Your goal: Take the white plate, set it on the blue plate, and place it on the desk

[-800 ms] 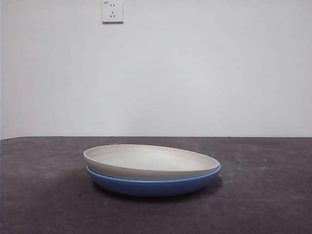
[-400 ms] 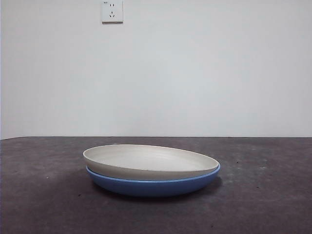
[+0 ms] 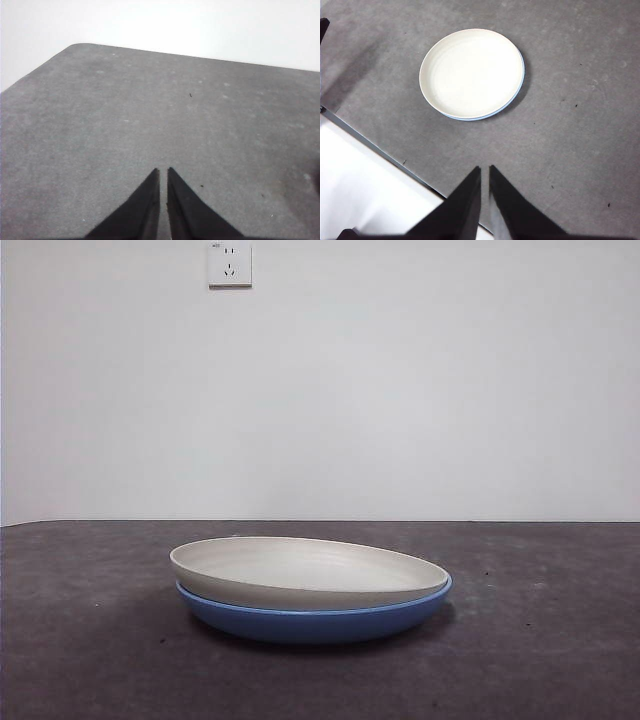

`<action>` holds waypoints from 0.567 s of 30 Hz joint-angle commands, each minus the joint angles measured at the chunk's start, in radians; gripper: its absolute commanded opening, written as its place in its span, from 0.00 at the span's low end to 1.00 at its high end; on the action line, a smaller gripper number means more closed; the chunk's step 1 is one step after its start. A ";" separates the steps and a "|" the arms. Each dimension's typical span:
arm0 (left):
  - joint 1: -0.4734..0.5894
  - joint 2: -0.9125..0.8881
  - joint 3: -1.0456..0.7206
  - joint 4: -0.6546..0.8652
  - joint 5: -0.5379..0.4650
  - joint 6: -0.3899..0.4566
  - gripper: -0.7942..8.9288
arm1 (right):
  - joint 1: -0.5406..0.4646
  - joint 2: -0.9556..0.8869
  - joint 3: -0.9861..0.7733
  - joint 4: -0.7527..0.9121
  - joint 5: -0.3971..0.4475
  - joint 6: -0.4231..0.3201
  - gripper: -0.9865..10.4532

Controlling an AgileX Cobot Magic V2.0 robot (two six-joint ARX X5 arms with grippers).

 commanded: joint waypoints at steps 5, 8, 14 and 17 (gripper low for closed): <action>-0.015 -0.002 -0.021 -0.006 -0.005 0.031 0.11 | 0.009 0.004 0.011 0.011 0.004 0.000 0.11; -0.015 -0.002 -0.021 -0.006 -0.005 0.031 0.11 | 0.009 0.004 0.011 0.011 0.004 0.000 0.11; -0.015 -0.002 -0.021 -0.006 -0.005 0.031 0.11 | 0.009 0.004 0.011 0.011 0.004 0.000 0.11; -0.015 -0.002 -0.021 -0.006 -0.005 0.031 0.11 | 0.009 0.004 0.011 0.011 0.004 0.000 0.11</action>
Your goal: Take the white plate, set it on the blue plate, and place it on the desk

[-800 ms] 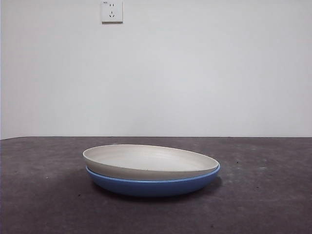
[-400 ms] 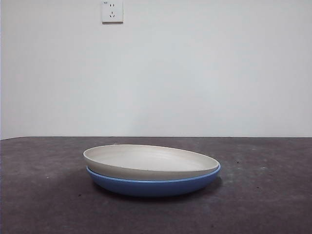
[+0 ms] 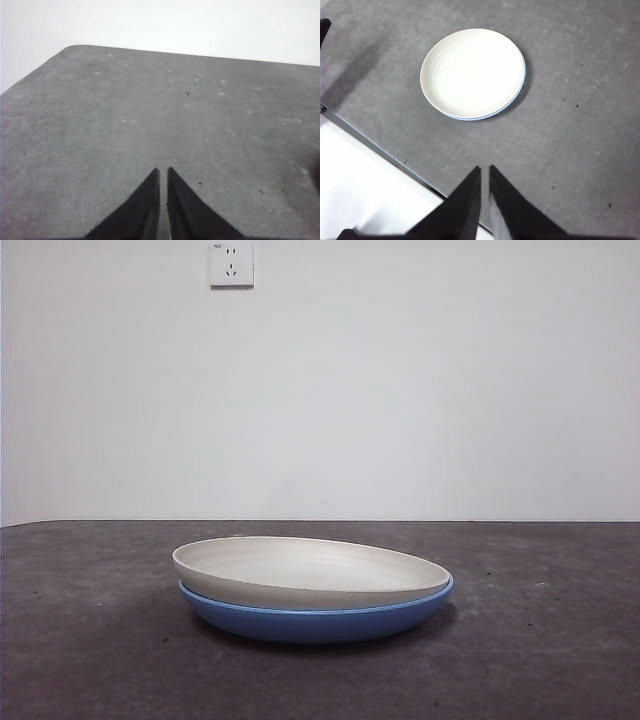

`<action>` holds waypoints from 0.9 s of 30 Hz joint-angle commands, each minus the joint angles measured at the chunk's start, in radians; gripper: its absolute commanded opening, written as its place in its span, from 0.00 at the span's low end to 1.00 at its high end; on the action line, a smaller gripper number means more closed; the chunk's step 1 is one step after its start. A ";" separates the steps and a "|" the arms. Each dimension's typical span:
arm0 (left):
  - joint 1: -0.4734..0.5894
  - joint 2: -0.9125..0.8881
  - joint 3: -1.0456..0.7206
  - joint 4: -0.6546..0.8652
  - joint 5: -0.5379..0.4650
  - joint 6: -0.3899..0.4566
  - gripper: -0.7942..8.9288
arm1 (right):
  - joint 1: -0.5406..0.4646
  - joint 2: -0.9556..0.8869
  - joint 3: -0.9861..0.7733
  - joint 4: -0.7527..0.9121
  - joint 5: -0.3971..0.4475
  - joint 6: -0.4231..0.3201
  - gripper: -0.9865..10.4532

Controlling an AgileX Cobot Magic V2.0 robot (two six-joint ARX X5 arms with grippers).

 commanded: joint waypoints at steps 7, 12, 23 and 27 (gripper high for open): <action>-0.001 -0.002 -0.021 -0.006 -0.005 0.011 0.11 | -0.024 -0.016 0.009 0.021 0.012 0.000 0.11; -0.001 -0.002 -0.021 -0.006 -0.005 0.011 0.11 | -0.254 -0.111 -0.101 0.190 -0.003 -0.094 0.11; -0.001 -0.002 -0.020 -0.006 -0.005 0.011 0.11 | -0.633 -0.494 -0.941 1.096 0.033 -0.148 0.11; -0.001 -0.002 -0.021 -0.006 -0.005 0.011 0.11 | -0.653 -0.565 -1.111 1.226 0.057 -0.209 0.11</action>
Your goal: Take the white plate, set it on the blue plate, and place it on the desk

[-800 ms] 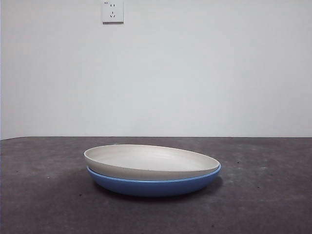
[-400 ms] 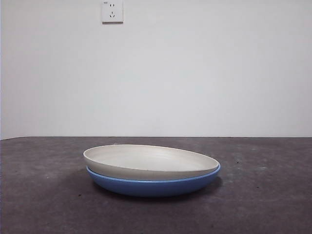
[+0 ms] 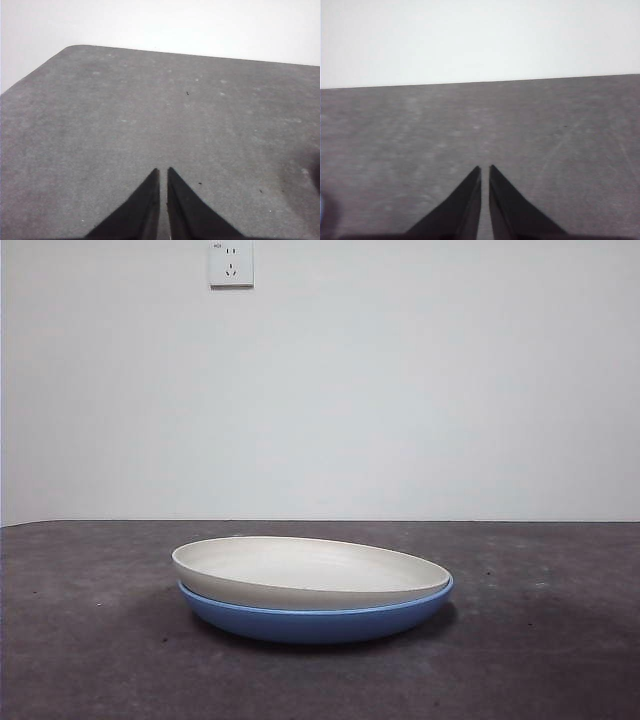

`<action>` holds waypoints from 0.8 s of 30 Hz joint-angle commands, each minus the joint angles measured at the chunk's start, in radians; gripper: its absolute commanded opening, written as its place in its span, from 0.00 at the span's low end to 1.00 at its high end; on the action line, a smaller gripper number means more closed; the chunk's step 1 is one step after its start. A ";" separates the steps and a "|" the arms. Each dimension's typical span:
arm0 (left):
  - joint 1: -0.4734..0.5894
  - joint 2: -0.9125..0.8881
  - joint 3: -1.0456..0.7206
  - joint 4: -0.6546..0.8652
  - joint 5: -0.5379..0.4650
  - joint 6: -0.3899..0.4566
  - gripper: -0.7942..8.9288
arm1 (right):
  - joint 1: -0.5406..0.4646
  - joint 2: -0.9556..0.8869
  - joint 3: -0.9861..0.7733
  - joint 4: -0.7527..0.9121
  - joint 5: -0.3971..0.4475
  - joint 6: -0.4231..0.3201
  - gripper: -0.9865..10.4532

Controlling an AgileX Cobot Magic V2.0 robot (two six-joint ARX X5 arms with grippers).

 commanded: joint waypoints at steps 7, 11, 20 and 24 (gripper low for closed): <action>-0.001 -0.002 -0.020 -0.006 -0.005 0.011 0.11 | -0.002 -0.083 -0.112 -0.015 0.027 -0.131 0.11; -0.001 -0.002 -0.020 -0.006 -0.005 0.011 0.11 | 0.005 -0.117 -0.112 -0.097 0.028 -0.138 0.11; -0.001 -0.002 -0.020 -0.006 -0.005 0.011 0.11 | 0.015 -0.117 -0.112 -0.113 0.027 -0.142 0.11; -0.001 -0.002 -0.020 -0.006 -0.005 0.011 0.11 | 0.019 -0.117 -0.112 -0.110 0.027 -0.140 0.11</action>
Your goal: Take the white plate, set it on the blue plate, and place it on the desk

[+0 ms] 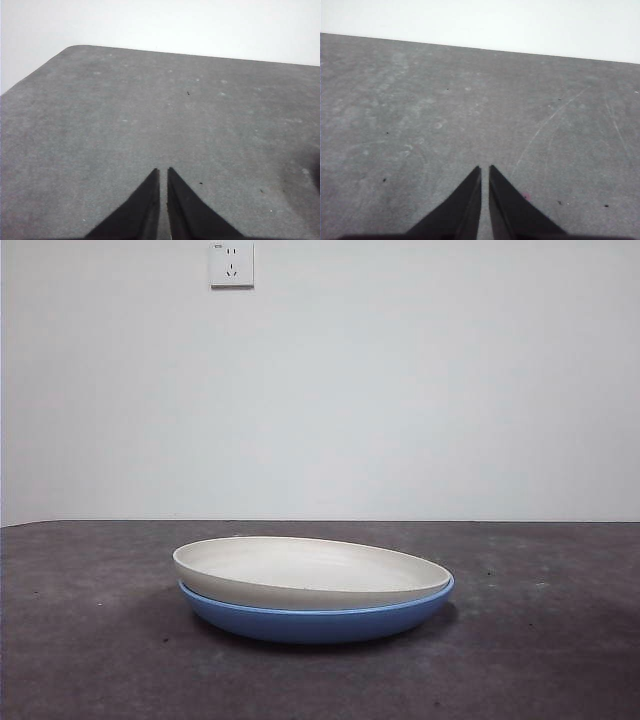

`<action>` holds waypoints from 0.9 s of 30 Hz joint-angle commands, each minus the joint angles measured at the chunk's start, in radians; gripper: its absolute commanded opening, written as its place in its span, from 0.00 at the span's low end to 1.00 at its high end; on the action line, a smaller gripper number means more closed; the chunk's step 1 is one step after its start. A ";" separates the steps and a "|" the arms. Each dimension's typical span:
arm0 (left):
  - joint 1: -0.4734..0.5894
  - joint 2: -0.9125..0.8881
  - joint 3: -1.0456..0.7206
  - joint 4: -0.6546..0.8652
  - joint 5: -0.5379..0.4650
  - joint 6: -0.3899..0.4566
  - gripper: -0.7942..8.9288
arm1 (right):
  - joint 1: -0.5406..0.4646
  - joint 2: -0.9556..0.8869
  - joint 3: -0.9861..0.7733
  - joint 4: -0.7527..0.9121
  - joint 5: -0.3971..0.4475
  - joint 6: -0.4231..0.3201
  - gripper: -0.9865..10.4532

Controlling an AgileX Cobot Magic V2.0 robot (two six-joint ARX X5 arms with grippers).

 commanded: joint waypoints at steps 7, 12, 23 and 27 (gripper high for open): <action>-0.001 -0.002 -0.020 -0.006 -0.003 0.010 0.11 | 0.003 -0.002 -0.005 0.020 0.001 -0.007 0.11; -0.001 -0.002 -0.020 -0.006 -0.003 0.010 0.11 | 0.003 -0.002 -0.005 0.020 0.001 -0.007 0.11; -0.001 -0.002 -0.020 -0.006 -0.003 0.010 0.11 | 0.003 -0.002 -0.005 0.022 0.001 -0.005 0.11; -0.001 -0.002 -0.020 -0.006 -0.003 0.010 0.11 | 0.003 -0.002 -0.005 0.022 0.001 -0.005 0.11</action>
